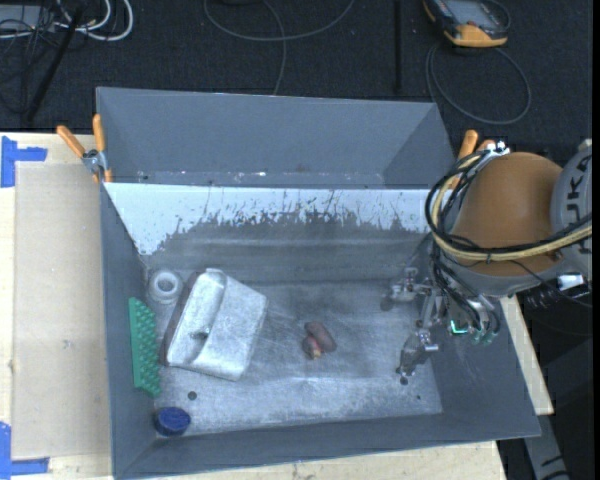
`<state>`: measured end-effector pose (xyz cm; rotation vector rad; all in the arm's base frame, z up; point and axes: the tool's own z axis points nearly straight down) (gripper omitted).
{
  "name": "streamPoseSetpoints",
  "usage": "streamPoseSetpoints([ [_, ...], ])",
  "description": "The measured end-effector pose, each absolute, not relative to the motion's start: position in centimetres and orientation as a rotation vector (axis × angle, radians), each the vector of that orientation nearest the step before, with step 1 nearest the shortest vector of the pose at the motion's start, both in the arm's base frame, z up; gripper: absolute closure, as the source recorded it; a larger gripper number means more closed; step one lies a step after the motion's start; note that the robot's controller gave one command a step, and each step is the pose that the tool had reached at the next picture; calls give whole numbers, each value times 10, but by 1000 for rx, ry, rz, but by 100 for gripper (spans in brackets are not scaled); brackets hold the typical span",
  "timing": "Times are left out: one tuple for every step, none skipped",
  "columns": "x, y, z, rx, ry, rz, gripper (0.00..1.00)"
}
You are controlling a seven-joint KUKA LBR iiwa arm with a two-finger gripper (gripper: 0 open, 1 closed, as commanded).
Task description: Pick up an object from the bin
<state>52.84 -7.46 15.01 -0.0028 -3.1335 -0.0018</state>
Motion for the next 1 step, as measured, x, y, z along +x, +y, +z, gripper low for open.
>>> streamPoseSetpoints([
  [527, -18, 71, 317, -3126, 0, 0],
])
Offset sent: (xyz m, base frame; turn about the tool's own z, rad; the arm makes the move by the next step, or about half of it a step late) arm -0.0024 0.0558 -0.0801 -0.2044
